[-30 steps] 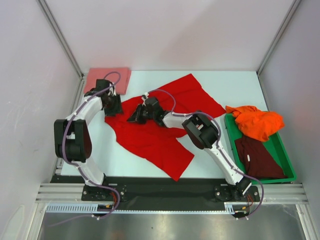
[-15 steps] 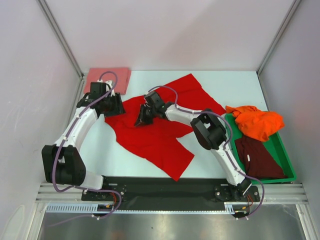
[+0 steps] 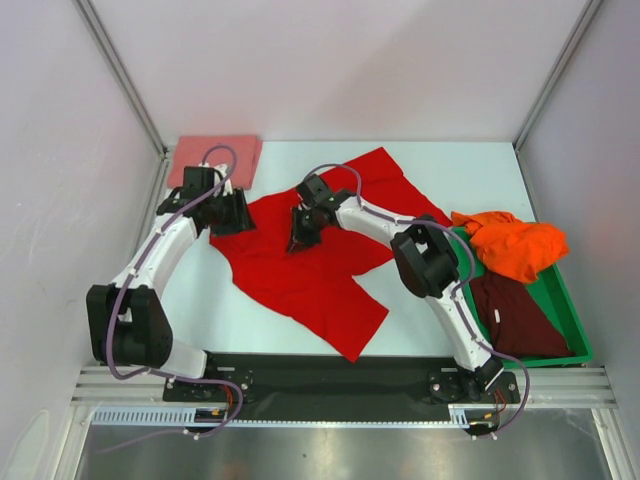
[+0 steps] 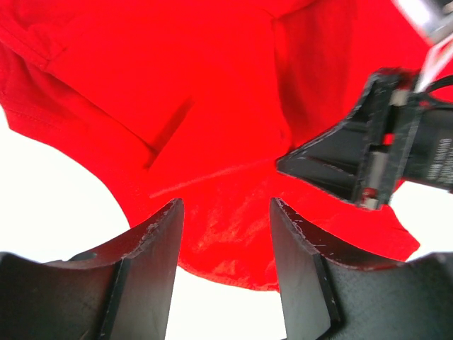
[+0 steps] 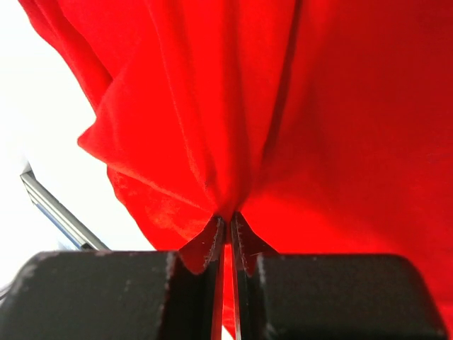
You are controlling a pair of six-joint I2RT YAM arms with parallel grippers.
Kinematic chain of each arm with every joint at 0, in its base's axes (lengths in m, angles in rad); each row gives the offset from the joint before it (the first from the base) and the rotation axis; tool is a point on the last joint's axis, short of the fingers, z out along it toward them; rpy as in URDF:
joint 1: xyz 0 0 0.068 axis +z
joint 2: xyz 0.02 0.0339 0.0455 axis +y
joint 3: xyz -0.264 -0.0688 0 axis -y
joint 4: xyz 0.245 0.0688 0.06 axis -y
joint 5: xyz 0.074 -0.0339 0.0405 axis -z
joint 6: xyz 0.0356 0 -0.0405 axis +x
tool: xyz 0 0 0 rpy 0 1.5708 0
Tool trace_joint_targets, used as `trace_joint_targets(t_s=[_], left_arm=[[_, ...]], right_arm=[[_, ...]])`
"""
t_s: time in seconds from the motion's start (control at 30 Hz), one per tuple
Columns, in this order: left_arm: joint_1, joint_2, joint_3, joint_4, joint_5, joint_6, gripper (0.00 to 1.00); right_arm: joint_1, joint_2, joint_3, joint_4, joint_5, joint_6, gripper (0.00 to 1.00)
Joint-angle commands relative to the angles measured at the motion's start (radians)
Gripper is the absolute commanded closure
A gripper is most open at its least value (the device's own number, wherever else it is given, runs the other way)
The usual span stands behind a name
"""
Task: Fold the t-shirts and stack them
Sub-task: Fold the tshirt
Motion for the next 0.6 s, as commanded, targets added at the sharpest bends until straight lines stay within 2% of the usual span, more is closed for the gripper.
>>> trace_joint_targets(t_s=[0.0, 0.4, 0.57], left_arm=[[-0.006, 0.013, -0.009, 0.034, 0.029, -0.017, 0.43], [-0.006, 0.048, -0.023, 0.033, 0.013, -0.021, 0.43], [-0.006, 0.009, -0.081, 0.037, 0.054, -0.066, 0.42]], right_arm=[[-0.011, -0.075, 0.078, -0.076, 0.011, -0.060, 0.91], [-0.066, -0.034, 0.164, -0.197, -0.026, -0.132, 0.85], [-0.060, -0.028, 0.194, -0.263, -0.008, -0.204, 0.68]])
